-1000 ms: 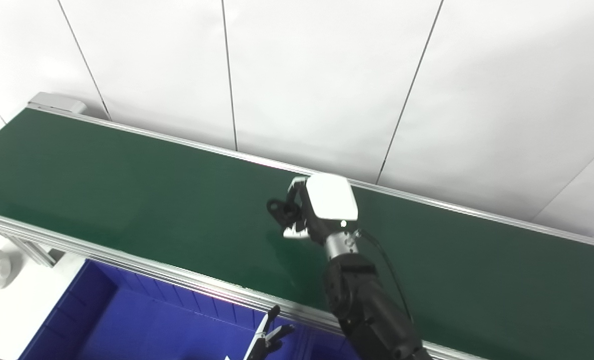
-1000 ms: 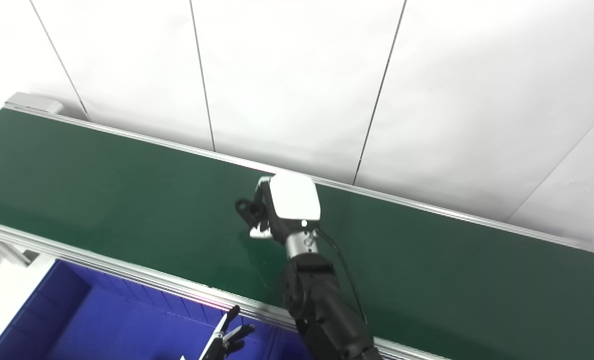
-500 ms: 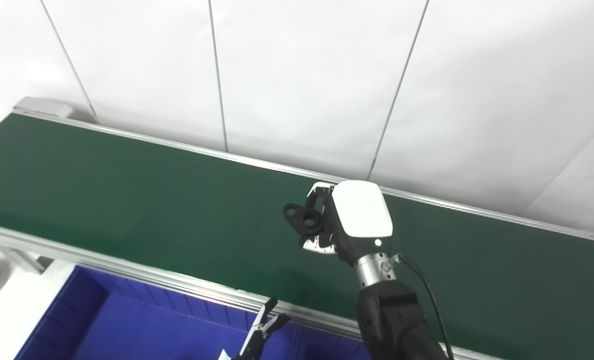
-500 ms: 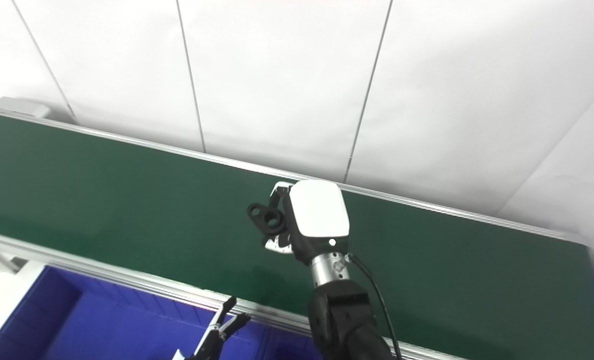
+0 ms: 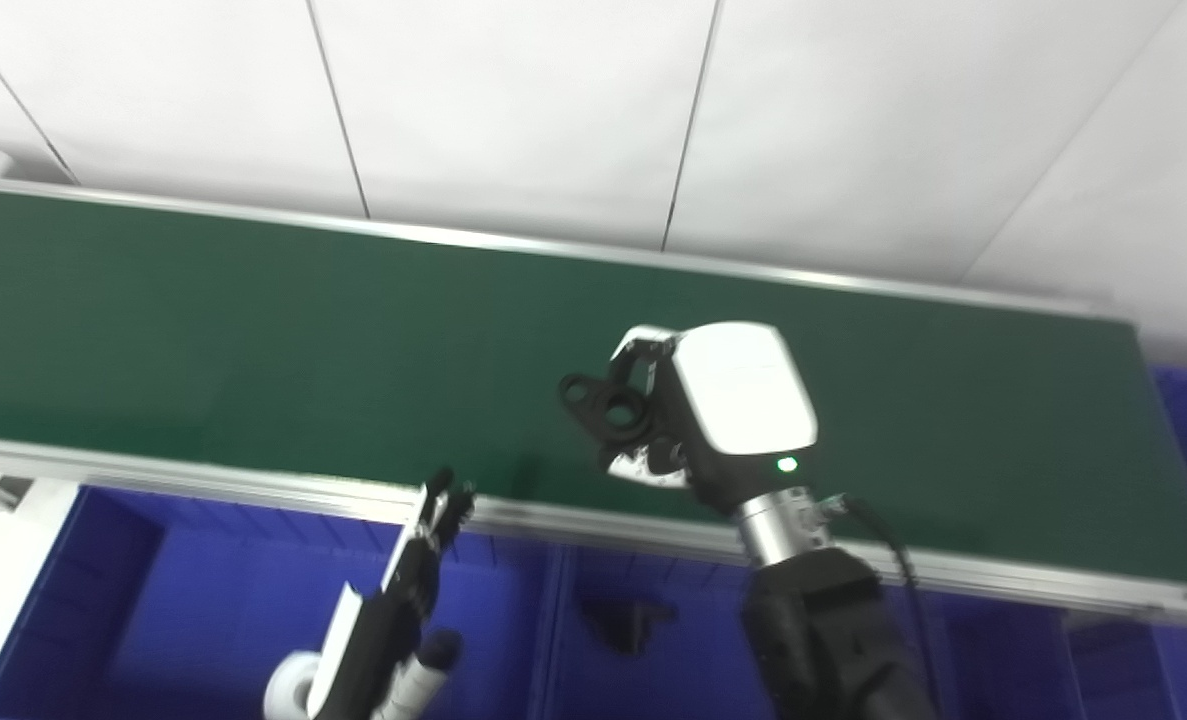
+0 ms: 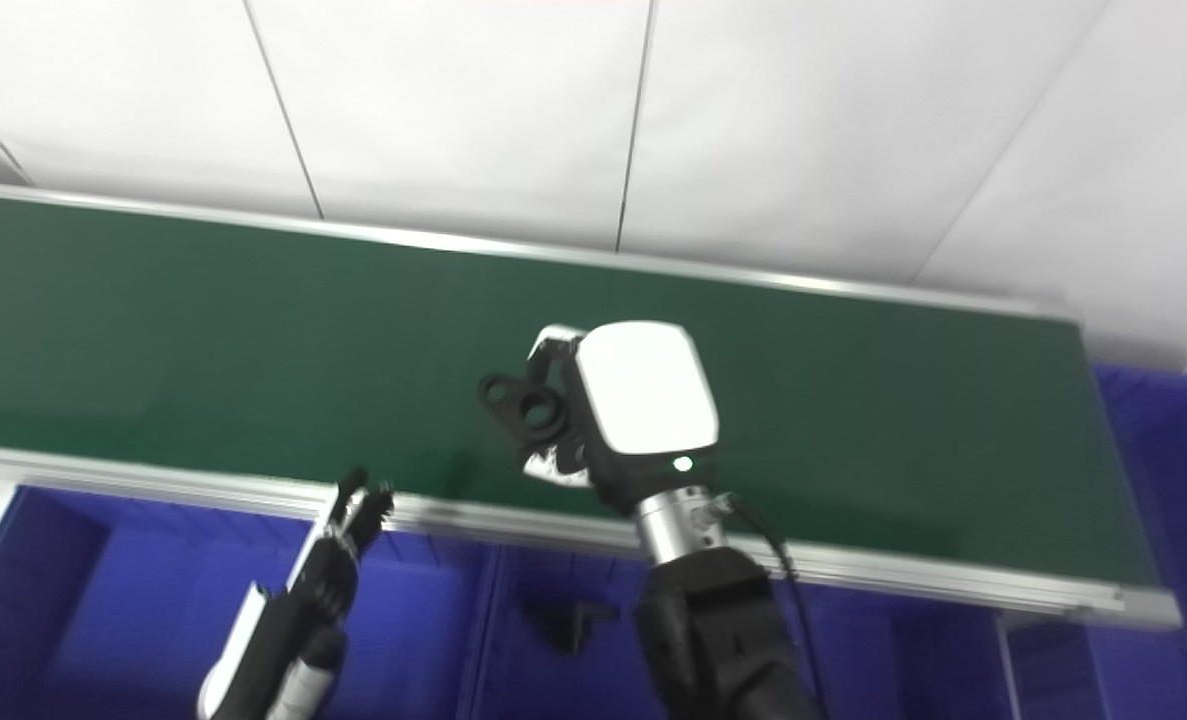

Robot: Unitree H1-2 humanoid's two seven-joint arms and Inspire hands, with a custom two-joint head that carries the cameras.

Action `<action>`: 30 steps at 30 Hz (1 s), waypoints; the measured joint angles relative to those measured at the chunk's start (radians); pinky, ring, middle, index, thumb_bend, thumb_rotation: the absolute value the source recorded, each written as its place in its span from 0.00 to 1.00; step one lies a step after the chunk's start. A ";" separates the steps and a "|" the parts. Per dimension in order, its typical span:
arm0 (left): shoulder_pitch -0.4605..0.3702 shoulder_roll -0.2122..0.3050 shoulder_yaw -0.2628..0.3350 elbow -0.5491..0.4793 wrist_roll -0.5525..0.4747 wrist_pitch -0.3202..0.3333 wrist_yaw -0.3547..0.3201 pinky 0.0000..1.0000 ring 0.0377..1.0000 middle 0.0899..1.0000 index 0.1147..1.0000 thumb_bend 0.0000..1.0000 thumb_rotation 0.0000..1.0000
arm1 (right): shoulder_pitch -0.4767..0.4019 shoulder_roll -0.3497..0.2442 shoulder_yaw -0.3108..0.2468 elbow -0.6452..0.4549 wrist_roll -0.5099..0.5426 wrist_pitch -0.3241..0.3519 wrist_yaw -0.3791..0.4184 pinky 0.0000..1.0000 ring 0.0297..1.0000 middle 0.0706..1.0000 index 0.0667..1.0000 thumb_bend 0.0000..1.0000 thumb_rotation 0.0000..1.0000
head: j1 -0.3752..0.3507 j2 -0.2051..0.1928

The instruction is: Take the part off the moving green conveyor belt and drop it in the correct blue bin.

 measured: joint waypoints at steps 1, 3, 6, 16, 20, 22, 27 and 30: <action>0.001 0.000 0.005 -0.010 -0.002 0.012 -0.003 1.00 0.99 0.95 1.00 0.73 0.95 | 0.023 -0.001 -0.001 -0.024 -0.010 -0.008 0.010 0.12 0.17 0.26 0.45 0.51 0.13 | 0.000 0.000; 0.003 0.001 0.022 -0.024 -0.012 0.025 -0.012 1.00 1.00 0.96 1.00 0.72 0.96 | 0.083 0.000 -0.003 -0.072 -0.032 -0.026 0.034 0.13 0.18 0.27 0.45 0.51 0.13 | -0.026 0.020; 0.012 0.004 0.046 -0.043 -0.025 0.047 -0.021 1.00 1.00 0.96 1.00 0.68 0.99 | 0.162 0.008 -0.007 -0.135 -0.070 -0.054 0.059 0.11 0.16 0.26 0.45 0.51 0.13 | -0.046 0.034; 0.015 0.011 0.087 -0.053 -0.066 0.088 -0.058 1.00 0.98 0.94 1.00 0.68 0.93 | 0.468 0.045 -0.091 -0.267 -0.085 -0.119 0.059 0.10 0.15 0.23 0.45 0.51 0.12 | -0.057 0.048; 0.013 0.009 0.097 -0.053 -0.067 0.099 -0.067 1.00 0.98 0.94 1.00 0.68 0.93 | 0.540 0.048 -0.112 -0.215 -0.067 -0.125 0.017 0.10 0.15 0.22 0.45 0.51 0.12 | -0.051 0.048; 0.013 0.008 0.099 -0.053 -0.067 0.100 -0.075 1.00 0.98 0.94 1.00 0.69 0.93 | 0.547 0.052 -0.112 -0.187 -0.062 -0.138 -0.005 0.10 0.14 0.22 0.45 0.51 0.12 | -0.051 0.048; 0.014 0.001 0.103 -0.053 -0.067 0.105 -0.079 1.00 0.98 0.93 1.00 0.70 0.91 | 0.552 0.055 -0.112 -0.113 -0.046 -0.153 -0.030 0.10 0.15 0.23 0.45 0.51 0.12 | -0.046 0.049; 0.014 -0.001 0.105 -0.058 -0.067 0.106 -0.079 1.00 0.97 0.93 1.00 0.71 0.91 | 0.537 0.053 -0.124 -0.009 -0.048 -0.153 -0.045 0.13 0.17 0.26 0.45 0.51 0.13 | -0.046 0.046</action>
